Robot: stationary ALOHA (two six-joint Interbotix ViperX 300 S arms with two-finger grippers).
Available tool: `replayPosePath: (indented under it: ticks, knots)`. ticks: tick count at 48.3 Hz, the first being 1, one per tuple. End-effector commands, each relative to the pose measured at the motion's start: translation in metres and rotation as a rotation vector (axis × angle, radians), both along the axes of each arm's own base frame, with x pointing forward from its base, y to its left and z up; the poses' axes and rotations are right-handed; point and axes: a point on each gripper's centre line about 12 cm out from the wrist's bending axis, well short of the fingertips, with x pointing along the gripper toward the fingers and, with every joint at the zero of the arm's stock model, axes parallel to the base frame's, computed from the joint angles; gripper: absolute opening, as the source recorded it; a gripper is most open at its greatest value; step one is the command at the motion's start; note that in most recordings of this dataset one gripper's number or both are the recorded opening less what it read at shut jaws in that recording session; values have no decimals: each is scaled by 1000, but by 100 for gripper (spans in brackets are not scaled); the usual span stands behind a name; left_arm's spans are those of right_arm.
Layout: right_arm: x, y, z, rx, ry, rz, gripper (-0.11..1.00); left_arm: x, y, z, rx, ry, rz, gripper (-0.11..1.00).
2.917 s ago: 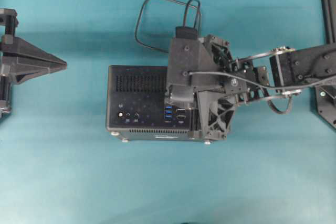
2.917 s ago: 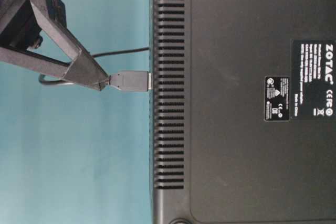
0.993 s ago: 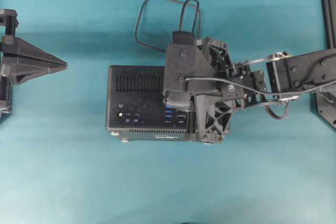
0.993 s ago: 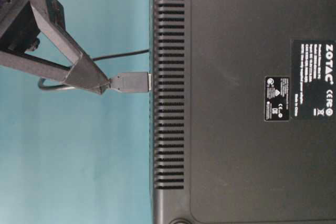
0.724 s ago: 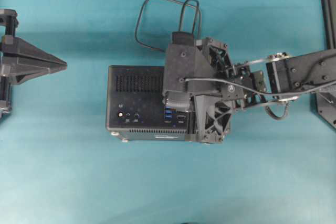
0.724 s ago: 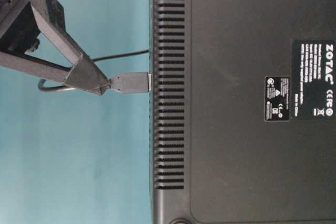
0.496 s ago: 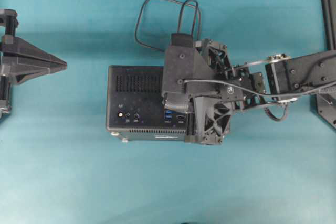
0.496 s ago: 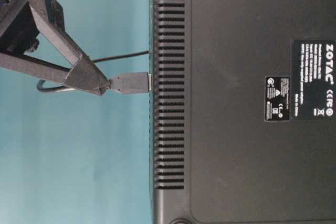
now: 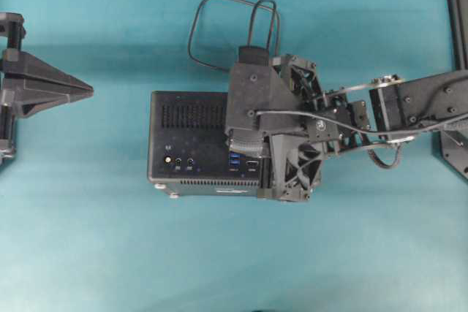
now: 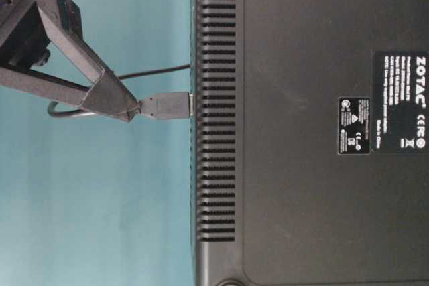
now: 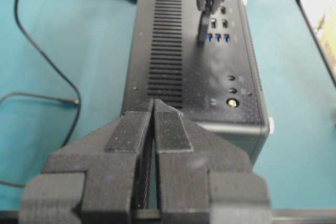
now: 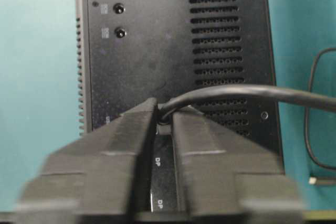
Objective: Insert the USB into the PC box with both arms.
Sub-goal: 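Push the plug down into the blue USB port, then open the right gripper and lift it off the plug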
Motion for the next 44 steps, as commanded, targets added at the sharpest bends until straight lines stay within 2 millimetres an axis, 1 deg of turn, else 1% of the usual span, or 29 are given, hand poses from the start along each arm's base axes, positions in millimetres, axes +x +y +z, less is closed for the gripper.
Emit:
replayPosePath:
  ticks: [1,14,18,23,32,44]
  knots:
    - [-1,2,21,23,-57,-5,24,1,-1,4,4,-14,-5,0]
    - [-1,2,29,23,-58,-11,48,1,-1,4,6,-15,-5,0]
    - [-3,1,32,19,-47,-16,55,1,-1,4,6,-14,-5,0]
    - [-9,-1,34,15,-20,-25,61,1,-1,3,6,-14,-5,0]
    - [-22,-4,34,9,12,-34,62,0,-1,5,6,-20,-5,0]
    - [-41,-6,44,22,-56,-19,62,-4,-4,9,5,-40,-21,0]
